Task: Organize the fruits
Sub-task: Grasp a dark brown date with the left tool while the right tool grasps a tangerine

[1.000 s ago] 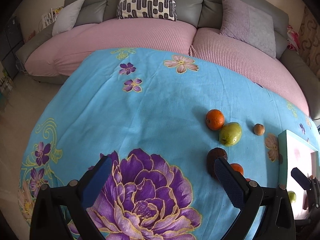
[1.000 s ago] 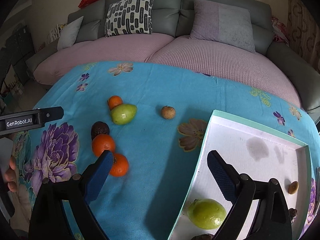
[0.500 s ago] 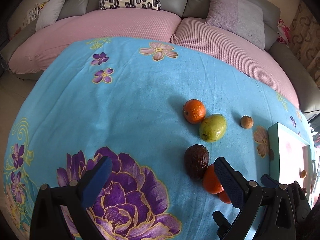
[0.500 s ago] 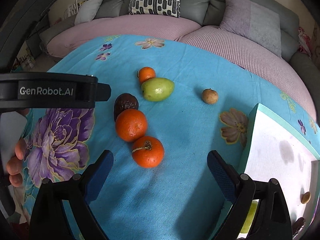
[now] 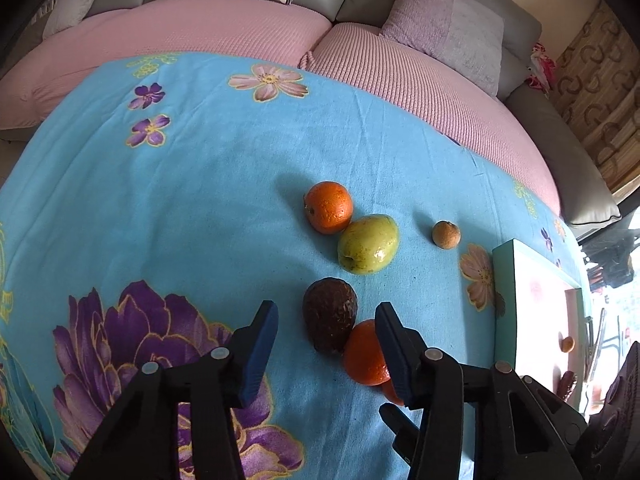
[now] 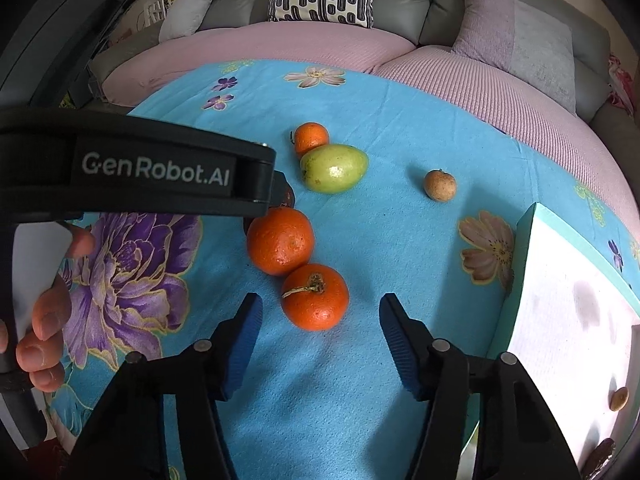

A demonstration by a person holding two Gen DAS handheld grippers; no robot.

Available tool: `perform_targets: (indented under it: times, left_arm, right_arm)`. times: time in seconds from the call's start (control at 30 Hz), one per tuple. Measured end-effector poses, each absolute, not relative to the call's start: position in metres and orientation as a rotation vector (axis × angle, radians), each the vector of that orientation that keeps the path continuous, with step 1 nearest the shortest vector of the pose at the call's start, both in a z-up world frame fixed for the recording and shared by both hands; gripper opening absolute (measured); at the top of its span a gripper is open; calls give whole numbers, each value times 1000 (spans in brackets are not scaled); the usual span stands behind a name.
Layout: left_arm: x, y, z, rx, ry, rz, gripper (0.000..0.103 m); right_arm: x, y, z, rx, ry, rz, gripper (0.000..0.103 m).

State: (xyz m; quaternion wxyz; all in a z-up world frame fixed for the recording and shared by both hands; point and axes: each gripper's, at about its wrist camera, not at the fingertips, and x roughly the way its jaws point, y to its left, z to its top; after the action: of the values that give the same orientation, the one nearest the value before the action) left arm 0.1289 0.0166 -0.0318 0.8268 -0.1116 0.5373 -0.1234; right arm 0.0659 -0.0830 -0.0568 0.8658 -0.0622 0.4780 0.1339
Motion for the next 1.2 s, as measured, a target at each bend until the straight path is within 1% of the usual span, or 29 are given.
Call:
perform_targets:
  times: [0.03,0.07,0.1,0.13,0.17,0.23,0.27,0.57,1.03,1.2]
  left_arm:
    - [129,17,-32,-245,1141,-270,43]
    - [129,17,-33,-252,1140,-273,38]
    - [129,17,-33,-255,1141,-273,36]
    - [129,17,-34,-262,1140,-268,31]
    - [129,19,-35,-271,1144,-261,26]
    - [128,21,-35,-287,1142,-260,25]
    - [128,21,-34,-290,1137,-258,23]
    - [127,26,-30,-297,1118,-243,23]
    - [114,49,11,-348,990,-220,23]
    - [112,50,14,-348,983,-220,22]
  right_arm:
    - [64,-82,-56,-131,1002,283,48]
    - [64,-81,-56,-132,1004,286,48]
    - [65,-82,-56,-130,1005,289,48]
    - [64,-82,-55,-126,1007,291,46]
    - [64,-82,-55,-125,1008,293,43]
    - [64,-83,-55,-121,1007,300,38]
    - [64,-84,-54,-112,1006,303,36]
    - [62,-86,-52,-113,1004,308,34]
    - [58,-112,-30,-71,950,260,31]
    - [52,-120,-25,-61,939,246,29]
